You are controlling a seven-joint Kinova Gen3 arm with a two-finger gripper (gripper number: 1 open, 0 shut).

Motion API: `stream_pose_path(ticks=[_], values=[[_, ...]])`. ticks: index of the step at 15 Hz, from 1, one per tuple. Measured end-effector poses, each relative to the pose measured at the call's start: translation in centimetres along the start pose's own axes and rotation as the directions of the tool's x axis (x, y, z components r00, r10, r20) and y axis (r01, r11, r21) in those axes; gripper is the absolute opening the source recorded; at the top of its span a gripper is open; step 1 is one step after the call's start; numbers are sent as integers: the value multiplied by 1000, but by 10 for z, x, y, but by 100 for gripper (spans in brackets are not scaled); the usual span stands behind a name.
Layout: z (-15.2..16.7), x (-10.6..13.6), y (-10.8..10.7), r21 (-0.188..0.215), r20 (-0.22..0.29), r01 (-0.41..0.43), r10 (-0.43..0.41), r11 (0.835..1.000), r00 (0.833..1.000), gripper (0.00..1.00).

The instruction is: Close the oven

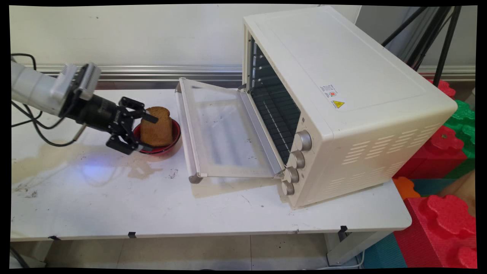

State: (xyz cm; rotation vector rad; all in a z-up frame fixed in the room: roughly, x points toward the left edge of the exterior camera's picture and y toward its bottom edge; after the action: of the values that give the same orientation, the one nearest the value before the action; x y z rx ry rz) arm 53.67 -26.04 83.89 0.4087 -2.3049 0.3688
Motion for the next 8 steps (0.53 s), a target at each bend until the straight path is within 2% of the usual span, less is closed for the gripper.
stream_pose_path(ticks=[8], values=[[40,-2,5,-6,10,2,-2,1000,1000,100]])
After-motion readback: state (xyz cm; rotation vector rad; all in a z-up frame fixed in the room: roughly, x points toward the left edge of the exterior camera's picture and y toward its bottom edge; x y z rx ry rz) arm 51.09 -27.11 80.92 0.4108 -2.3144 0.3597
